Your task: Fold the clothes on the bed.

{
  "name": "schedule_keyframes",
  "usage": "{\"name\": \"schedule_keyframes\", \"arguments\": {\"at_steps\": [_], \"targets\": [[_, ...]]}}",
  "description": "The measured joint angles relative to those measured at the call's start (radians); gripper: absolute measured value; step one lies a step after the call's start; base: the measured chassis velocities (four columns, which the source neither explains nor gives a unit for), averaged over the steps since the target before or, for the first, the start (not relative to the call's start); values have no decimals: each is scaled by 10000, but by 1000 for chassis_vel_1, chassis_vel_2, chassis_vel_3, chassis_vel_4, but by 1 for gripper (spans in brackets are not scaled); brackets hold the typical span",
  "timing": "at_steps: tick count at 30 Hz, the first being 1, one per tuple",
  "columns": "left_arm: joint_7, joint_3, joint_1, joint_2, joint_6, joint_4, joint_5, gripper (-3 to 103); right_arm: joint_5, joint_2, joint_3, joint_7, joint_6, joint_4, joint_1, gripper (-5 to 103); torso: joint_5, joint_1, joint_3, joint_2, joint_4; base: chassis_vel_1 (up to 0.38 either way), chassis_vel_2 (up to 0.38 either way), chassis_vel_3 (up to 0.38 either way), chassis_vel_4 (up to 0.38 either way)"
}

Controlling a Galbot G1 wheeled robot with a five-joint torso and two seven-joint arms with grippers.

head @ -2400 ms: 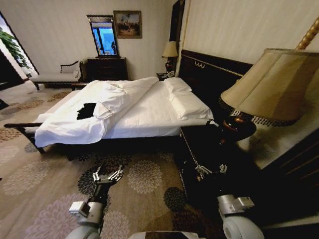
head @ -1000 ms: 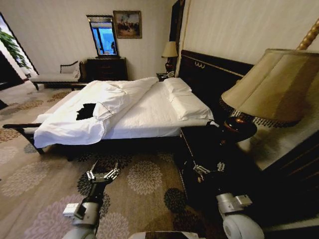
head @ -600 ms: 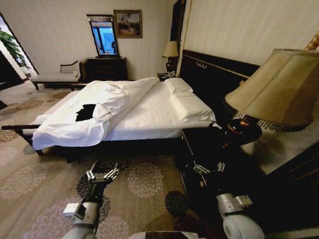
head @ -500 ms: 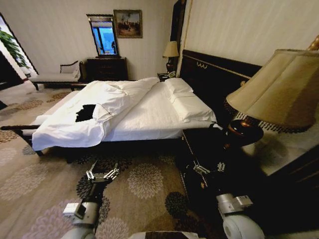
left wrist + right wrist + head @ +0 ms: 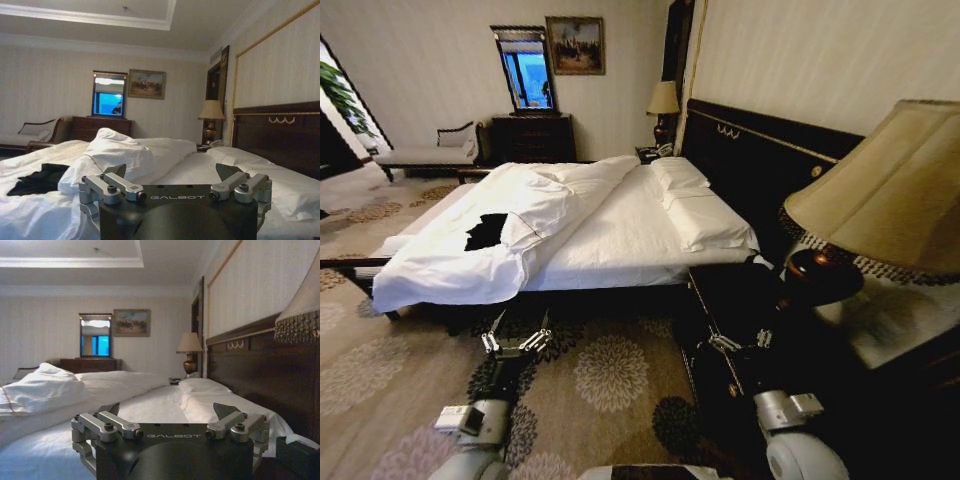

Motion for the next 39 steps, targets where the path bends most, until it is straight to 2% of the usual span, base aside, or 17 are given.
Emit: {"name": "schedule_keyframes", "arguments": {"at_steps": [6,10,15,20,26,39], "targets": [[38,51,-69,-21,-49,131,0,100,0,-113,94,512,-267,-170,121,100,0,-1,0,1,0,-60,80,70,-81],[39,19,-84,-21,-49,197,4,100,35,-261,182,589,-275,-218,182,100,0,-1,0,0,-1,-73,80,68,-86],[32,-93,-155,-37,-72,280,189,100,-391,-543,317,610,-154,-302,309,100,0,-1,0,0,0,-87,73,88,-73],[107,-42,-21,-56,-178,283,316,100,-156,-733,457,603,-195,-276,408,100,1,0,0,0,0,-92,75,85,-85],[136,196,256,-115,-132,287,-288,100,336,-693,232,633,-198,-208,305,100,1,-1,0,1,0,-60,77,84,-74],[199,128,362,-128,-408,364,25,100,122,-512,98,594,-165,-243,289,100,0,-2,0,1,-1,-86,85,88,-99]]}}
